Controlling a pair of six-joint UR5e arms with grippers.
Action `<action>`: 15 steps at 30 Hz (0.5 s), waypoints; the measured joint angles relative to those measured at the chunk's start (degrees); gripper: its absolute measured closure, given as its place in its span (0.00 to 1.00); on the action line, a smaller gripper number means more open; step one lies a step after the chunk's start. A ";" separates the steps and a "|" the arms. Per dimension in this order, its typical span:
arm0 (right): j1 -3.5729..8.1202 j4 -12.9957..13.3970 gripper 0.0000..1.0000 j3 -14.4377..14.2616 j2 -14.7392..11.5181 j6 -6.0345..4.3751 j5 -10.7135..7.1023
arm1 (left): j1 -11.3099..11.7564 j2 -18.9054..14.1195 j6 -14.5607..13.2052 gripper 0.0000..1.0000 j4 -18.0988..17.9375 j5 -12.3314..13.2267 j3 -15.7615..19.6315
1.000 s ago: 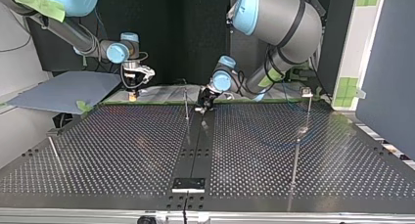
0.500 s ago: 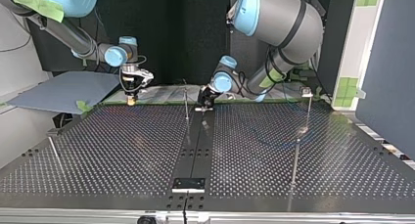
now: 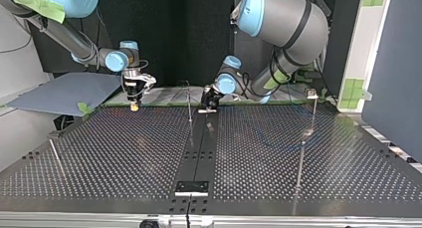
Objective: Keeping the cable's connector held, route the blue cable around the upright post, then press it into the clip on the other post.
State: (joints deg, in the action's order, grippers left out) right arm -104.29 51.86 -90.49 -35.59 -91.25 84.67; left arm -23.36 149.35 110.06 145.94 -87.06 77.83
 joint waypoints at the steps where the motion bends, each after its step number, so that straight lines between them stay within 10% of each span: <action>1: 0.00 -0.02 1.00 0.02 0.00 0.00 -0.01 | -0.08 -0.01 -0.32 0.61 0.09 -0.14 0.00; 7: 0.01 -0.08 1.00 0.03 0.02 0.00 -0.02 | -0.35 -0.13 -3.24 0.05 2.04 -2.75 0.00; 15: 0.05 -0.09 1.00 0.04 0.08 0.00 -0.10 | -0.99 -1.32 -7.89 0.01 5.16 -5.02 -0.03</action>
State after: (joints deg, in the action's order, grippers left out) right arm -104.24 51.77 -90.45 -35.51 -91.25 84.58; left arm -24.35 148.04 102.17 151.10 -92.09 77.80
